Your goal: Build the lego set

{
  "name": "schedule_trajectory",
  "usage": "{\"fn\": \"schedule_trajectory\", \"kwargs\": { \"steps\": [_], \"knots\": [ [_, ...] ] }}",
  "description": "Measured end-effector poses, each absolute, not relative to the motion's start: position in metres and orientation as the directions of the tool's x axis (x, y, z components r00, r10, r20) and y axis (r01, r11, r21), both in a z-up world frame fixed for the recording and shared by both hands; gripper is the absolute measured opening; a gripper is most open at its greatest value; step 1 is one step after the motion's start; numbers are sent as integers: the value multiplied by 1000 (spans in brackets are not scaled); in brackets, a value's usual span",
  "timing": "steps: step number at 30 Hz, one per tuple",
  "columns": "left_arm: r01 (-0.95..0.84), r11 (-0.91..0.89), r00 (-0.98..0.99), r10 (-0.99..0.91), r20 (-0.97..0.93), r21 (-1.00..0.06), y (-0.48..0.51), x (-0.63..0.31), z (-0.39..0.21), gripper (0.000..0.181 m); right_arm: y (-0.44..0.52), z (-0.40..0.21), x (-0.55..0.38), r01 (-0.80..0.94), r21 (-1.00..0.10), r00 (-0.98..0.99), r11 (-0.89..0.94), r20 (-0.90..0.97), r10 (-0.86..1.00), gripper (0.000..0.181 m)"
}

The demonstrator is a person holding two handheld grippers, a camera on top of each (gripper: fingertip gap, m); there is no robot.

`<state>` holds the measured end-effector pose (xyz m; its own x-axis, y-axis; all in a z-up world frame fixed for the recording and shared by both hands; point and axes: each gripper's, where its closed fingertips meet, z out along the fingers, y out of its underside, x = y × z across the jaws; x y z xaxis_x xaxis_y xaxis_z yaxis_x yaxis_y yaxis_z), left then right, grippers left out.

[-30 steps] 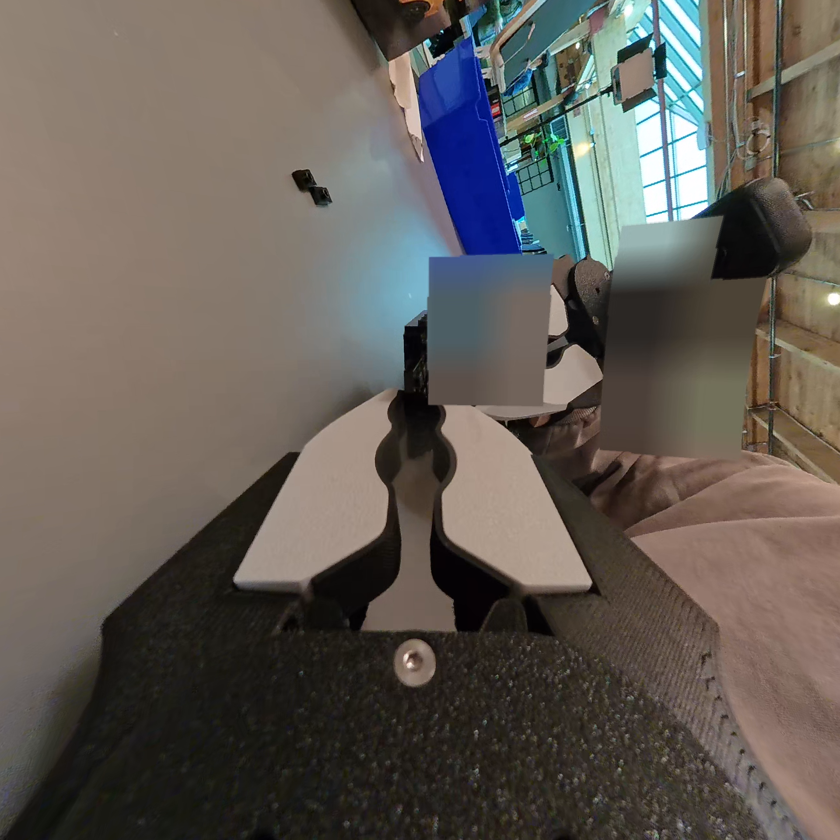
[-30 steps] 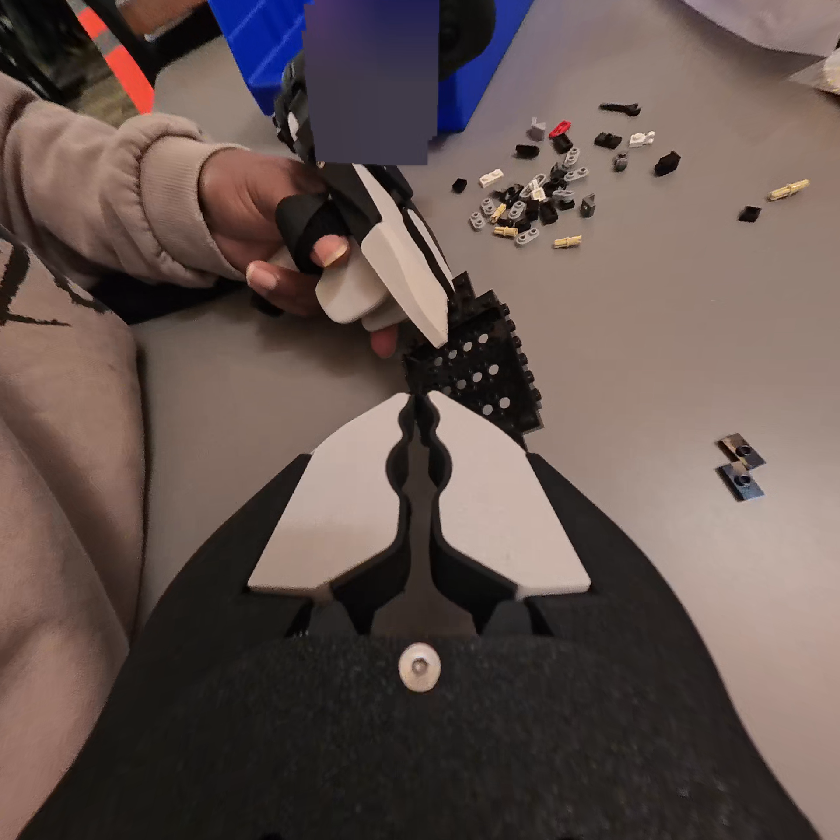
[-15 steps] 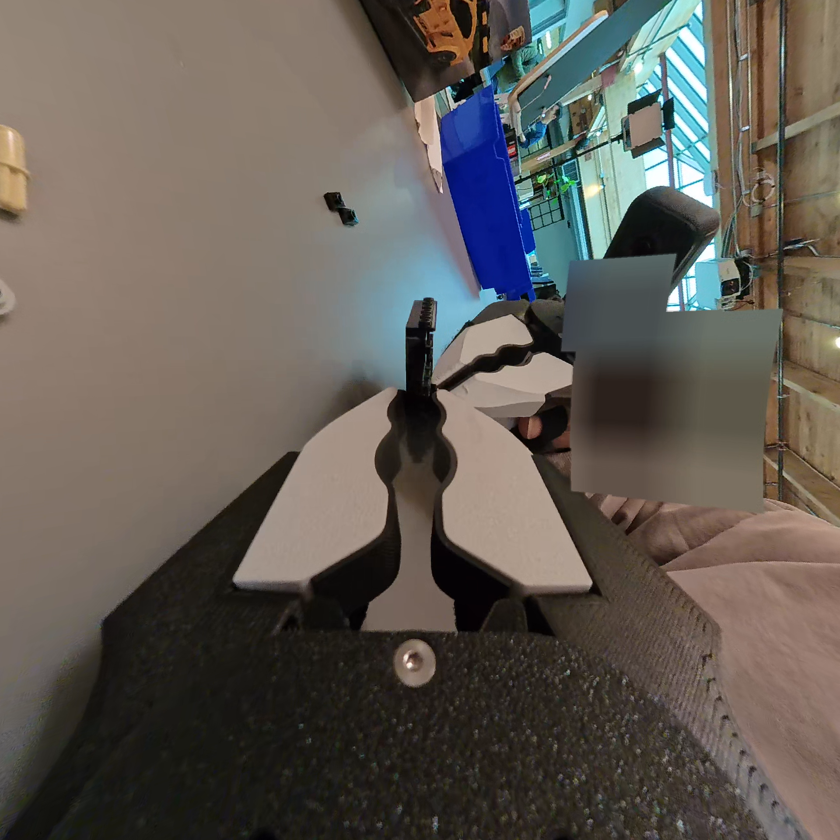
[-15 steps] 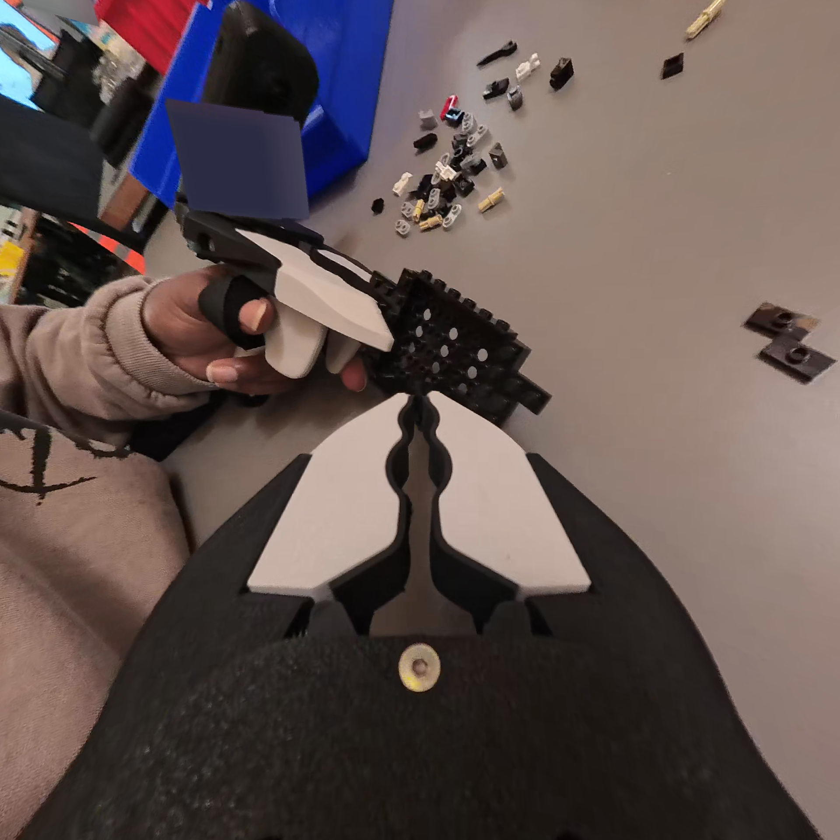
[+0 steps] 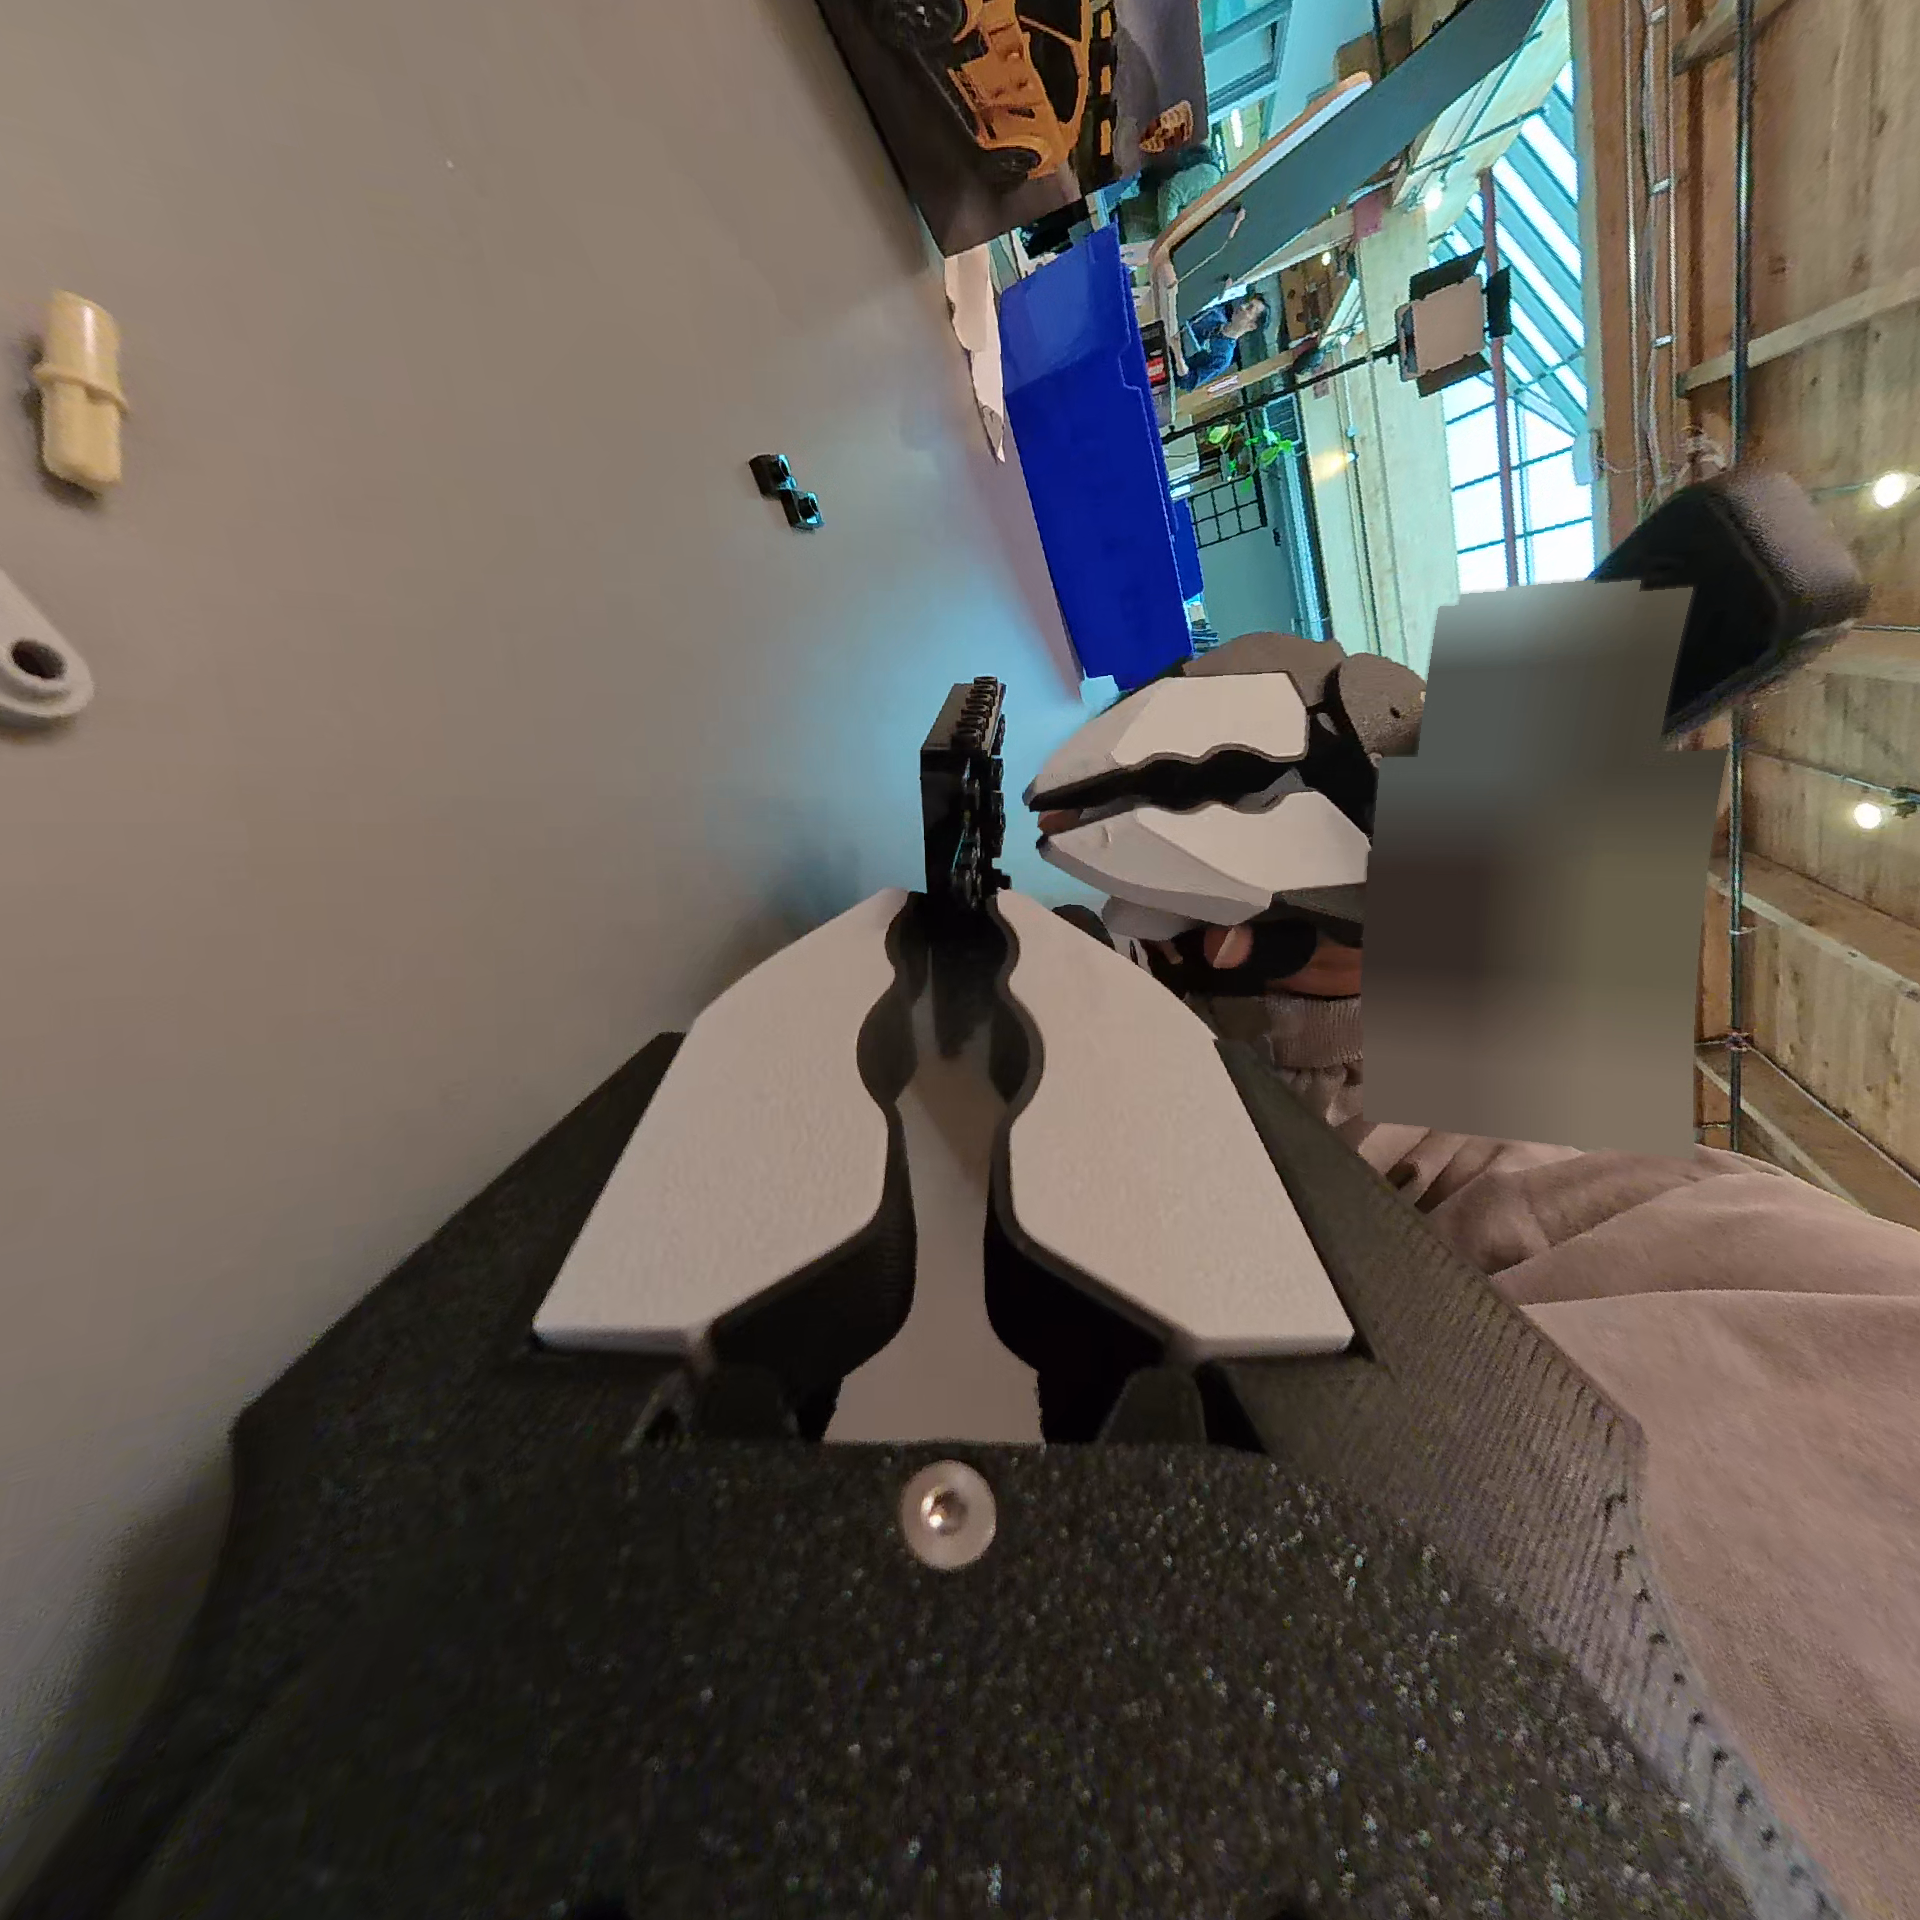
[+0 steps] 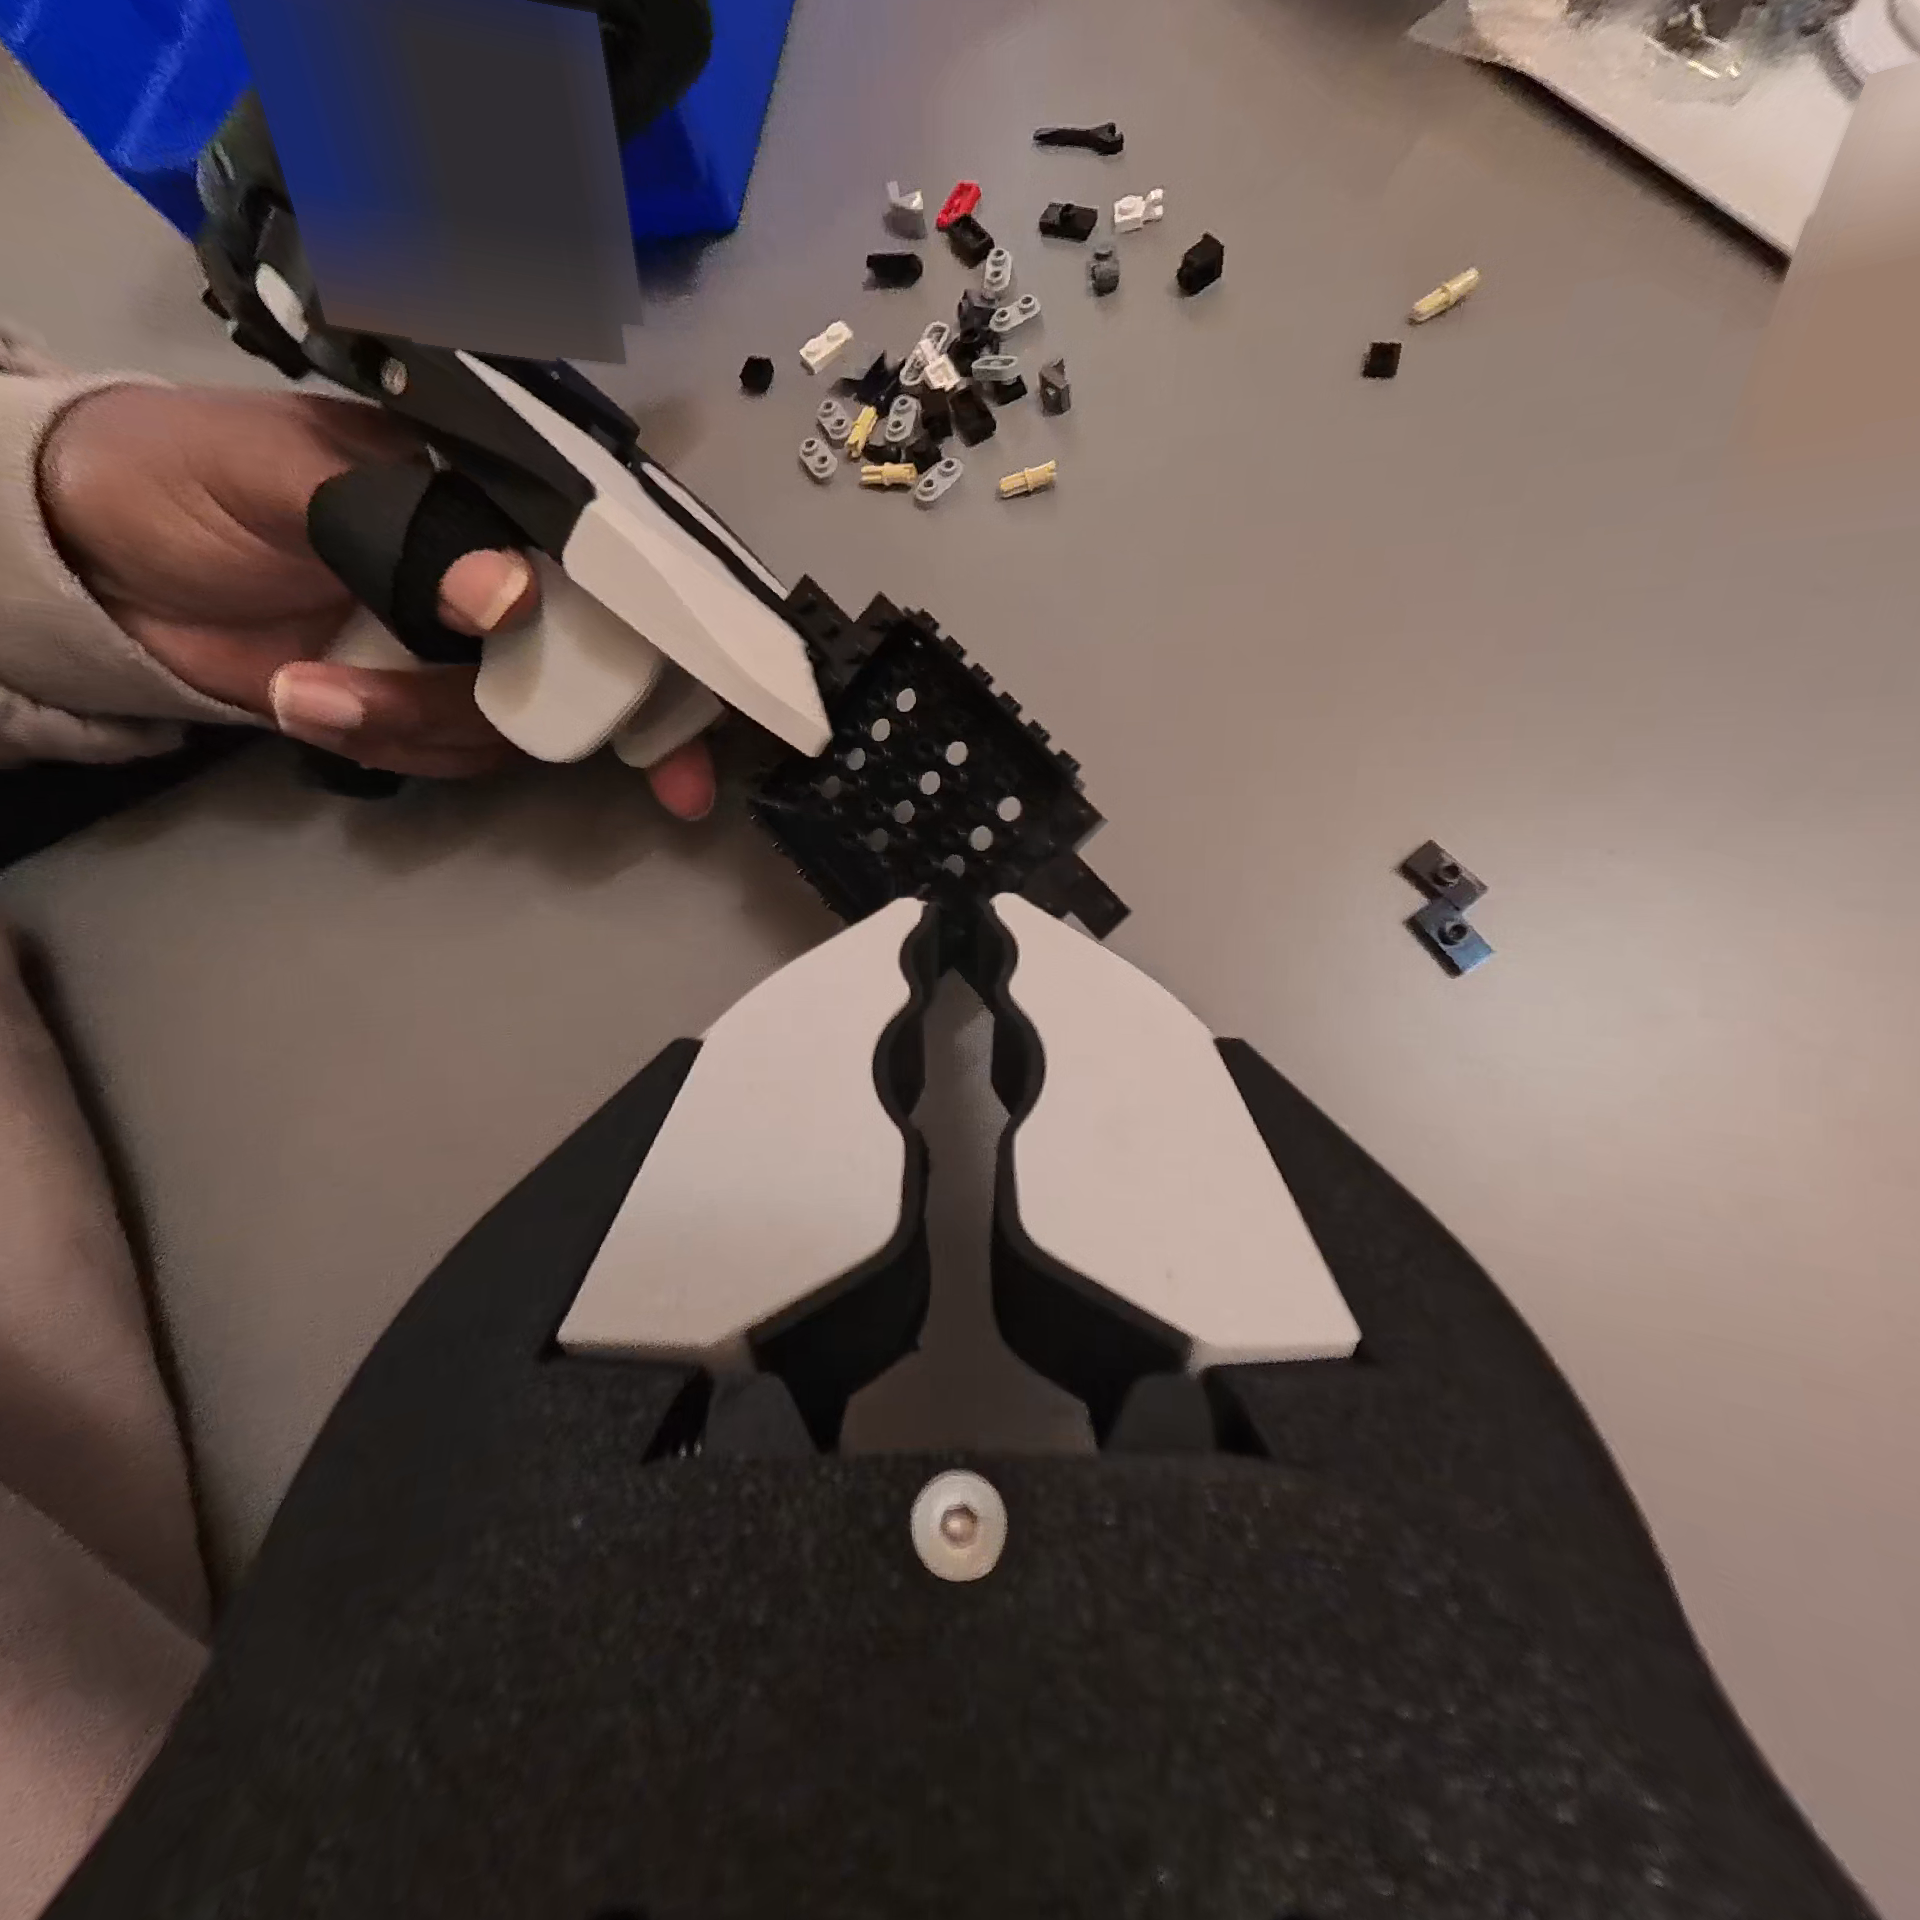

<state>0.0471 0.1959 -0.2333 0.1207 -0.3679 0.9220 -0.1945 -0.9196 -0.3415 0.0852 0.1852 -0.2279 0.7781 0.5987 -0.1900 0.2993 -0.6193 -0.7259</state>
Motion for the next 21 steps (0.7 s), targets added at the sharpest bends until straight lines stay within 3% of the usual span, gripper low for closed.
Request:
{"fn": "schedule_trajectory", "kwargs": {
  "steps": [5,14,21],
  "knots": [
    [-195,-919,122,-368,922,-341,196,47,-234,10,181,-221,77,441,-733,717,-518,-60,695,7],
    [-204,-917,109,-370,923,-343,193,48,-231,10,174,-232,65,664,-639,577,-389,107,809,16],
    [-230,-909,94,-376,922,-348,187,50,-230,9,166,-237,67,684,-616,534,-390,58,844,7]
  ]
}}
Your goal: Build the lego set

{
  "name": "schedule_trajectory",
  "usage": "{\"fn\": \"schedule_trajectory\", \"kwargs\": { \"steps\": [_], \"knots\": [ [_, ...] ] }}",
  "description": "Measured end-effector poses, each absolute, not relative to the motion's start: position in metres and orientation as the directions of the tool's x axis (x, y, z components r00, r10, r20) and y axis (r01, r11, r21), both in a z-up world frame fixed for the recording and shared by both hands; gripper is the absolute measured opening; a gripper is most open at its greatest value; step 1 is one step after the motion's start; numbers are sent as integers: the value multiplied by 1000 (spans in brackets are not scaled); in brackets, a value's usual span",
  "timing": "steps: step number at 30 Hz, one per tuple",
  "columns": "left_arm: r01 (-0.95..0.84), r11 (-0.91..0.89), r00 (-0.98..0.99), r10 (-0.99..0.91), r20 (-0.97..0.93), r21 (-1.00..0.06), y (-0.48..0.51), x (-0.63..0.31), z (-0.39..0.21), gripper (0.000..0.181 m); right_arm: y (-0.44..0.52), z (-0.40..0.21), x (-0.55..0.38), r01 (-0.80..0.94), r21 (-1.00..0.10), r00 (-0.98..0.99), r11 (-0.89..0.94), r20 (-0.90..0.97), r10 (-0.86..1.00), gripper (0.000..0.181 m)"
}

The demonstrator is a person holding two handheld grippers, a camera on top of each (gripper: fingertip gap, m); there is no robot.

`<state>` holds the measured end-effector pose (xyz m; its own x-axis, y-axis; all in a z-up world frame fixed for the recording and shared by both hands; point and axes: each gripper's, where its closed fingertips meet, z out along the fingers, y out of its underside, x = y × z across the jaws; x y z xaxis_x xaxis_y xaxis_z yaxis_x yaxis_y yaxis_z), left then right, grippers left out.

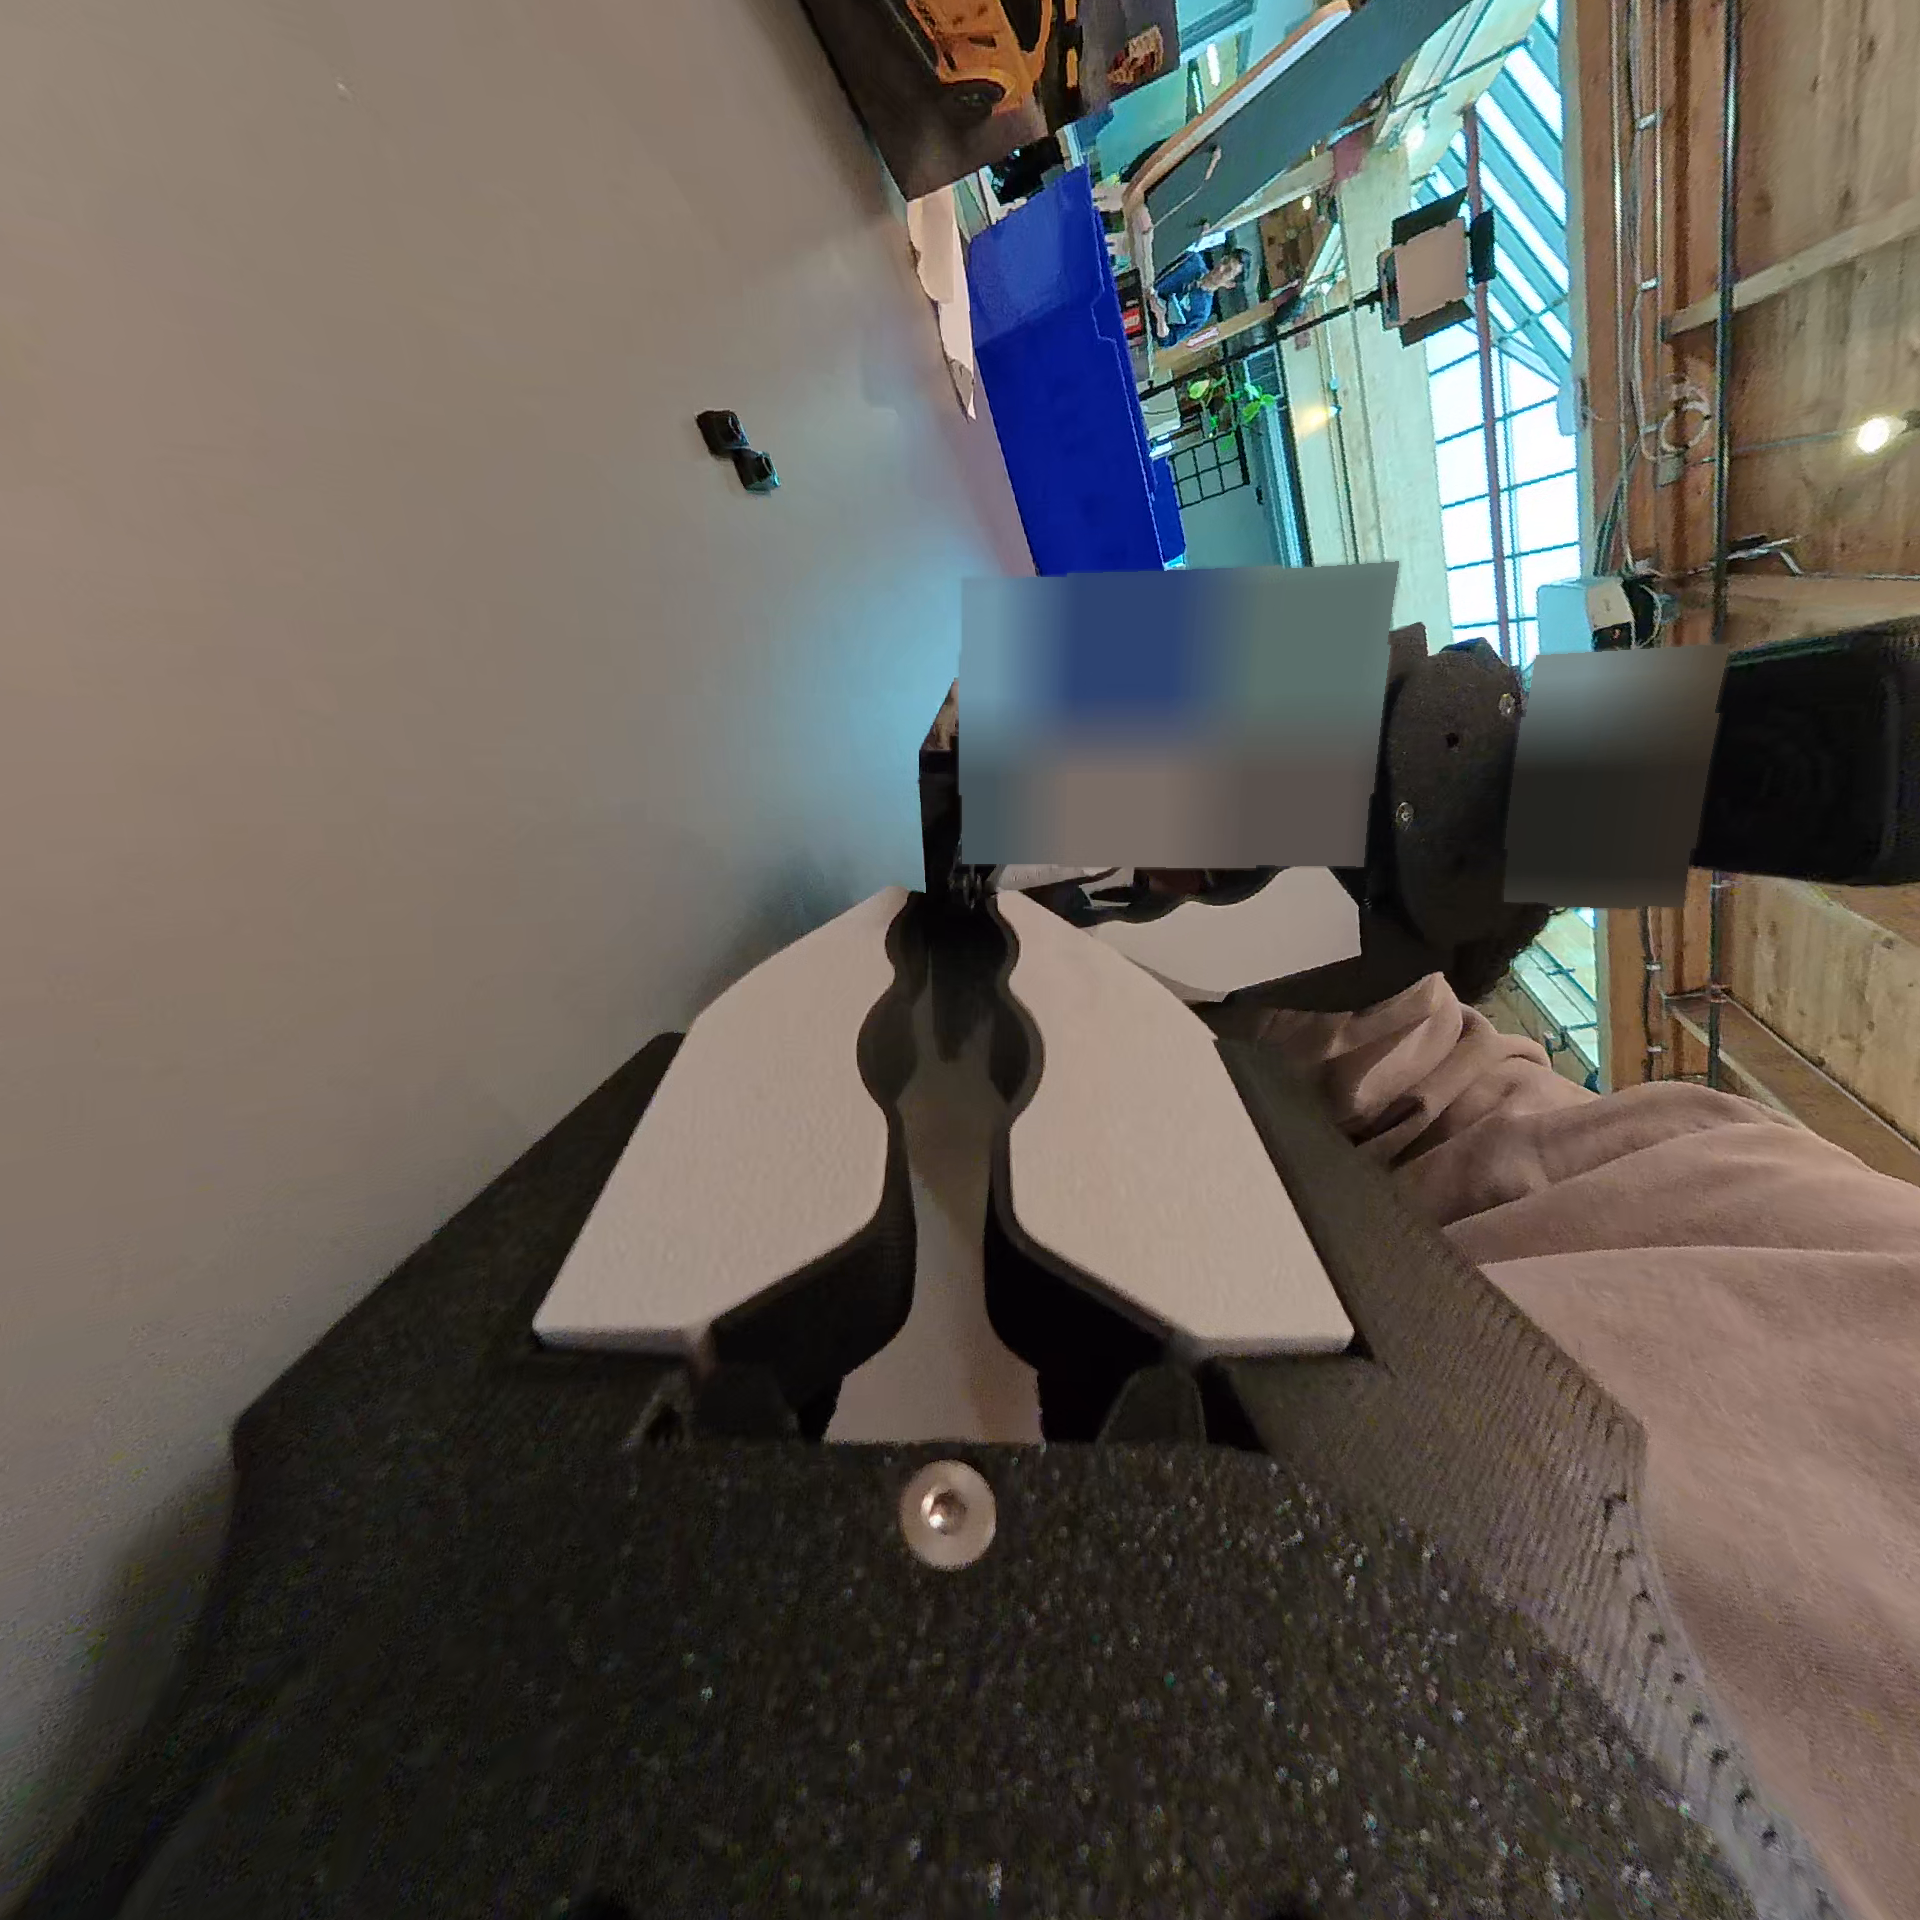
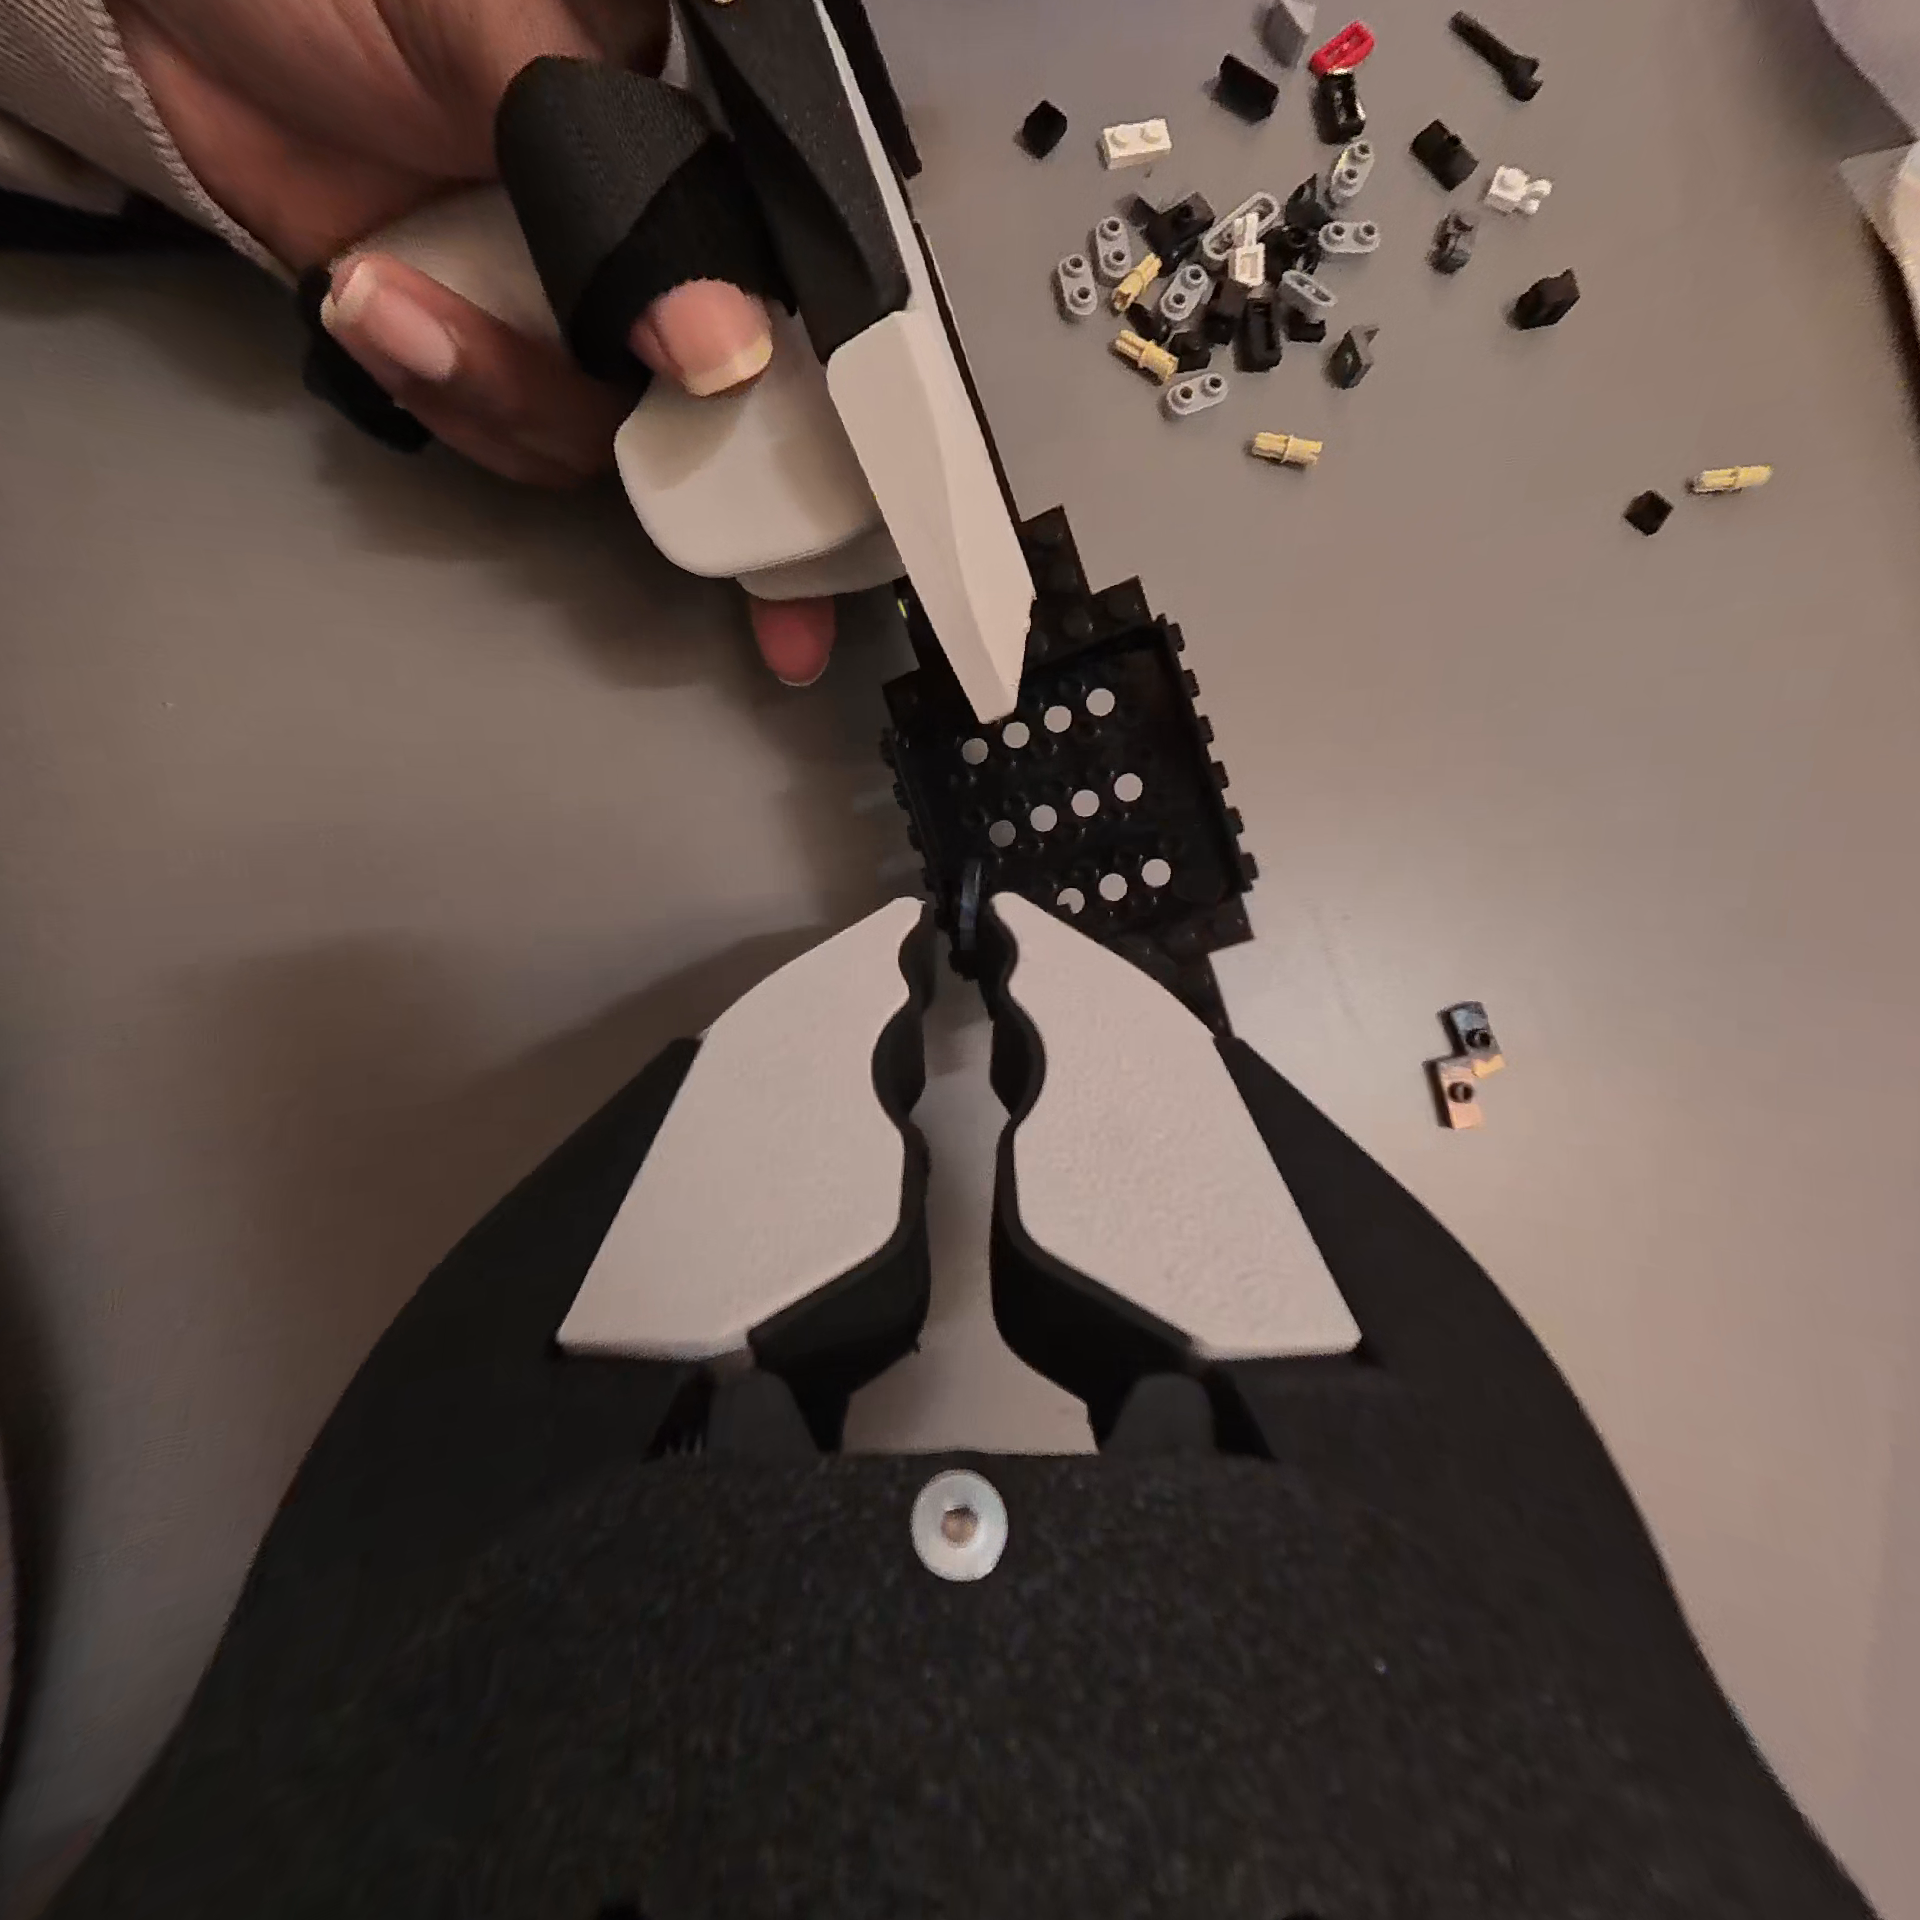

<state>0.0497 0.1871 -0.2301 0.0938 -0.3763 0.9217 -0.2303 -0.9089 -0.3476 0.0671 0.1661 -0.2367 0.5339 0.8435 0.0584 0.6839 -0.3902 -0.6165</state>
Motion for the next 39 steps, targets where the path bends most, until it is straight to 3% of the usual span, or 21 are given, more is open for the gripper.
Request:
{"fn": "schedule_trajectory", "kwargs": {
  "steps": [9,21,39],
  "knots": [
    [-267,-894,89,-395,915,-360,180,52,-232,9,158,-227,70,616,-639,511,-460,-120,851,4],
    [-275,-891,76,-394,916,-360,178,52,-230,9,168,-217,71,663,-608,450,-437,-144,882,3],
    [-302,-883,62,-395,917,-360,174,52,-231,9,162,-203,77,622,-616,338,-484,-346,875,4]
  ]
}}
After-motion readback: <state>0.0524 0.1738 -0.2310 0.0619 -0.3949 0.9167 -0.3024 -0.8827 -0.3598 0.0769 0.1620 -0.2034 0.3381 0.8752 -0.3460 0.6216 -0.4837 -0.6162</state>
